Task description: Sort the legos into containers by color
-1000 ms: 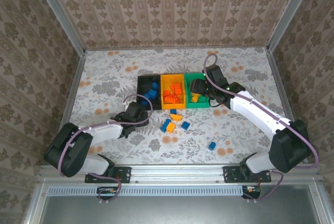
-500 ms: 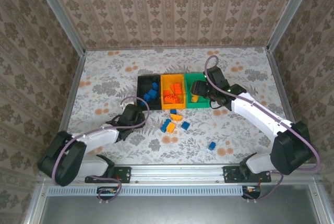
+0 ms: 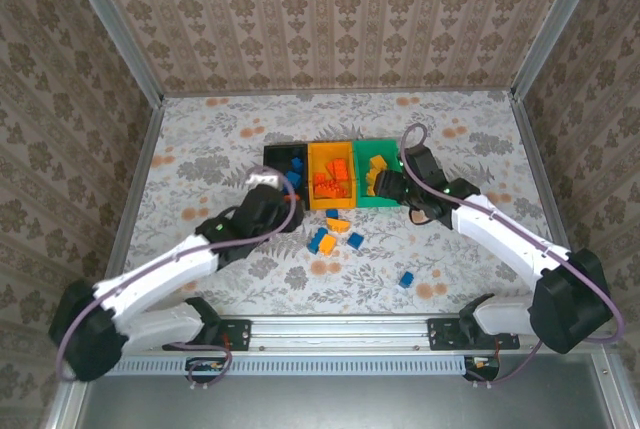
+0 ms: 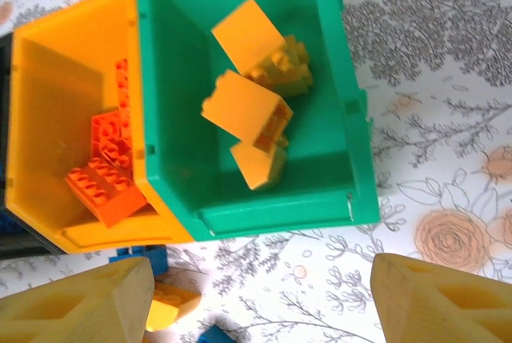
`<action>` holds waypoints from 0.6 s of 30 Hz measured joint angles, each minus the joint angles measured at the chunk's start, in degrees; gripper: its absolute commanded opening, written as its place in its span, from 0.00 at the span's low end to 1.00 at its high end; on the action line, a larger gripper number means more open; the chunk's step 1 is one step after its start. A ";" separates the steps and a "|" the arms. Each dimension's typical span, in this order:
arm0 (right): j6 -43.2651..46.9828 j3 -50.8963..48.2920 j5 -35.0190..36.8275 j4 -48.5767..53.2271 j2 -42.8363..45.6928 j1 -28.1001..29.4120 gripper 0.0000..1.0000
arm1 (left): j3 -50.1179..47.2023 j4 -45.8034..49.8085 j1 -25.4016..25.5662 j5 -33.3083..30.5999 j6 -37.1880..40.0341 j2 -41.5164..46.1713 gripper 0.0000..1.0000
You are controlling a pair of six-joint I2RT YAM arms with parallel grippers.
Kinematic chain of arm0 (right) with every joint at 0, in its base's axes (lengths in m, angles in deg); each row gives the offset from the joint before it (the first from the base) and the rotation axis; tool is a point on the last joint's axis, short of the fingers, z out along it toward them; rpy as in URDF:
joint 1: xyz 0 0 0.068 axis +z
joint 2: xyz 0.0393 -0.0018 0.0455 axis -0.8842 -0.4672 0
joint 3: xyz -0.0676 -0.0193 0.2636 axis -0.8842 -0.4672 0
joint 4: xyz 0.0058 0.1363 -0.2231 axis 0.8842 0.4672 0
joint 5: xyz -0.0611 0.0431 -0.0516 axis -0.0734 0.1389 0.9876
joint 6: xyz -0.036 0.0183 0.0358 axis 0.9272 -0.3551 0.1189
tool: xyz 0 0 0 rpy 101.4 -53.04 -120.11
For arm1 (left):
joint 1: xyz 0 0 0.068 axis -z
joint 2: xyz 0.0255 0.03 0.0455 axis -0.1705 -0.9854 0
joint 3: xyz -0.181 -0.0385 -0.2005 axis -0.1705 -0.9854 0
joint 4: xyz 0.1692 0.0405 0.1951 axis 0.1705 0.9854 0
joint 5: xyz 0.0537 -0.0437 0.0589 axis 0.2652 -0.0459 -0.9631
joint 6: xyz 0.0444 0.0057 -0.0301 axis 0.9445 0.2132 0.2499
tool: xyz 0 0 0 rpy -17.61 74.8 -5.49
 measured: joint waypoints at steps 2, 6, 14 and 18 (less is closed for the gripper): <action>0.00 -1.07 0.02 0.31 0.83 0.00 0.73 | 5.84 -1.62 0.24 1.09 1.46 -7.30 0.64; 0.02 -2.82 0.04 1.09 3.13 0.00 0.73 | 17.88 -3.74 -1.11 4.33 4.17 -21.62 0.64; 0.04 -4.46 0.02 4.09 6.58 0.00 0.74 | 31.87 -2.75 -4.46 7.17 7.19 -38.07 0.68; 0.04 -4.50 -0.37 5.35 7.30 0.00 0.75 | 33.97 -2.16 -4.55 7.85 8.07 -40.98 0.87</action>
